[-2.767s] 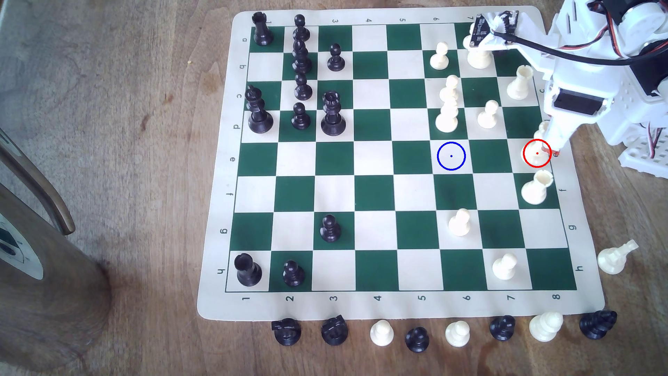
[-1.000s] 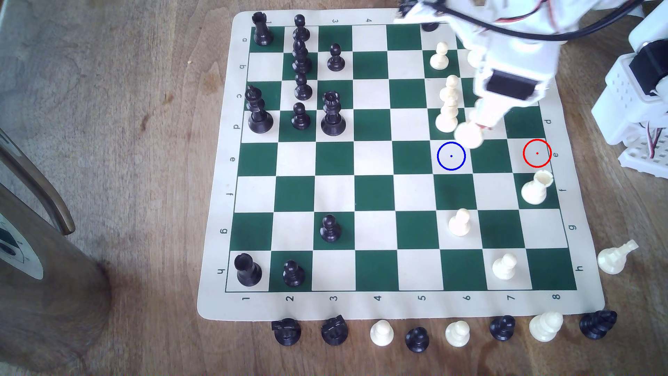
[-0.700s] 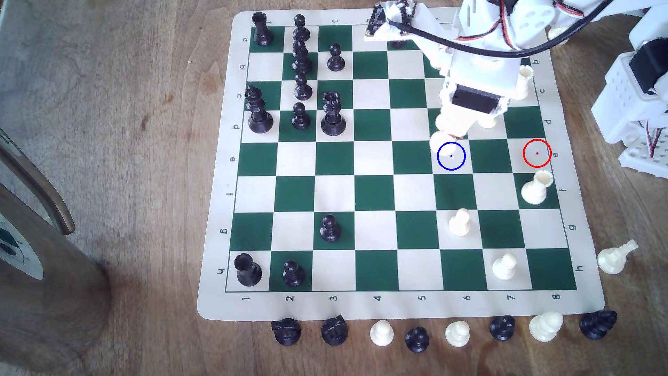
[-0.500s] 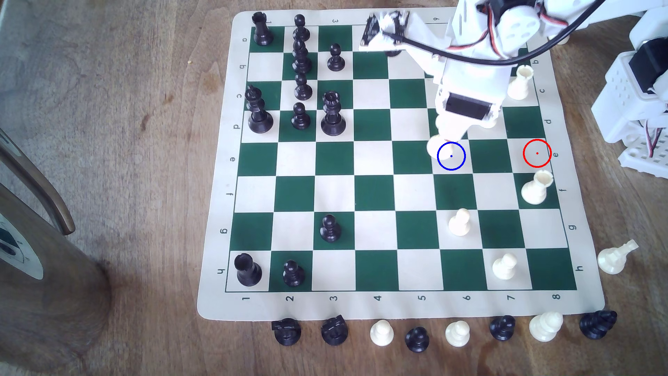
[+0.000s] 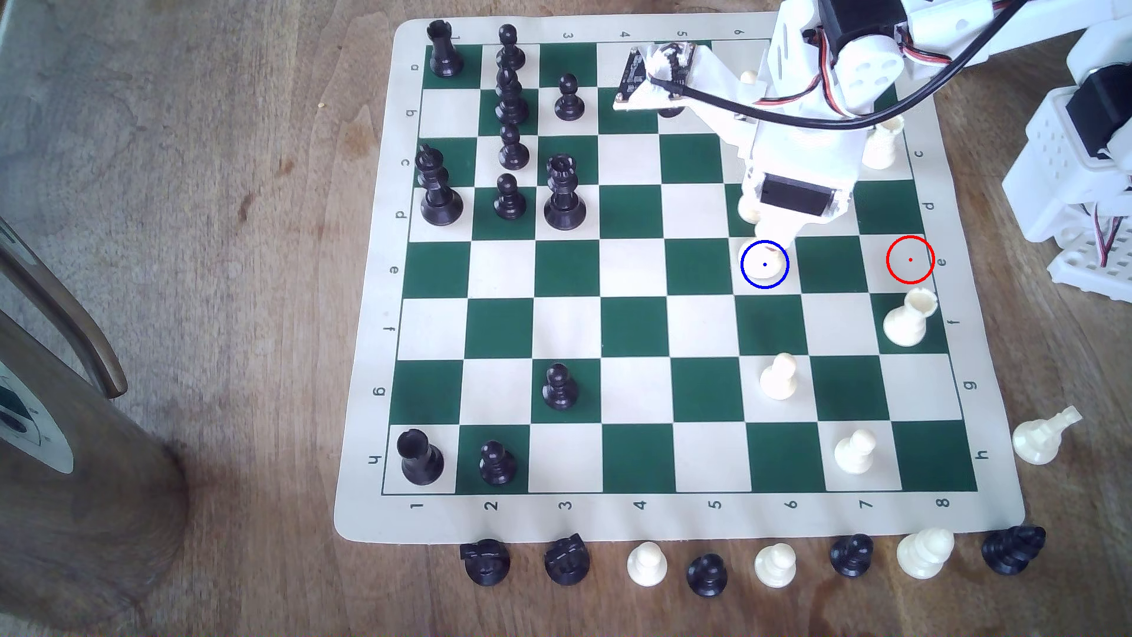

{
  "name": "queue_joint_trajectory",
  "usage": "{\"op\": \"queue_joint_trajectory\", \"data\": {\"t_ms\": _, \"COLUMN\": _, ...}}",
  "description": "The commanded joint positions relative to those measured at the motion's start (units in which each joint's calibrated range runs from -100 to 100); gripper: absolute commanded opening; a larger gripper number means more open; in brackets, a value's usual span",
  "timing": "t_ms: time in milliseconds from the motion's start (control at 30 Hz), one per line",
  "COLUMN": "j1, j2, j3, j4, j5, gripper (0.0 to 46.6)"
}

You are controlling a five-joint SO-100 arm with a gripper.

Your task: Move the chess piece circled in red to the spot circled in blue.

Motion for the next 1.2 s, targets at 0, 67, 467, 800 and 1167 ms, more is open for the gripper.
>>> {"op": "queue_joint_trajectory", "data": {"t_ms": 0, "j1": -0.37, "j2": -0.75, "j3": -0.59, "j4": -0.56, "j5": 0.29, "gripper": 0.4}}
{"op": "queue_joint_trajectory", "data": {"t_ms": 67, "j1": -0.37, "j2": -0.67, "j3": -0.59, "j4": -0.56, "j5": 0.29, "gripper": 0.9}}
{"op": "queue_joint_trajectory", "data": {"t_ms": 467, "j1": 1.19, "j2": -4.4, "j3": 2.94, "j4": -3.84, "j5": 0.15, "gripper": 35.2}}
{"op": "queue_joint_trajectory", "data": {"t_ms": 800, "j1": 2.84, "j2": -10.01, "j3": 3.21, "j4": -2.69, "j5": 0.54, "gripper": 36.6}}
{"op": "queue_joint_trajectory", "data": {"t_ms": 1167, "j1": 2.84, "j2": -24.27, "j3": 4.48, "j4": 3.78, "j5": 0.93, "gripper": 36.3}}
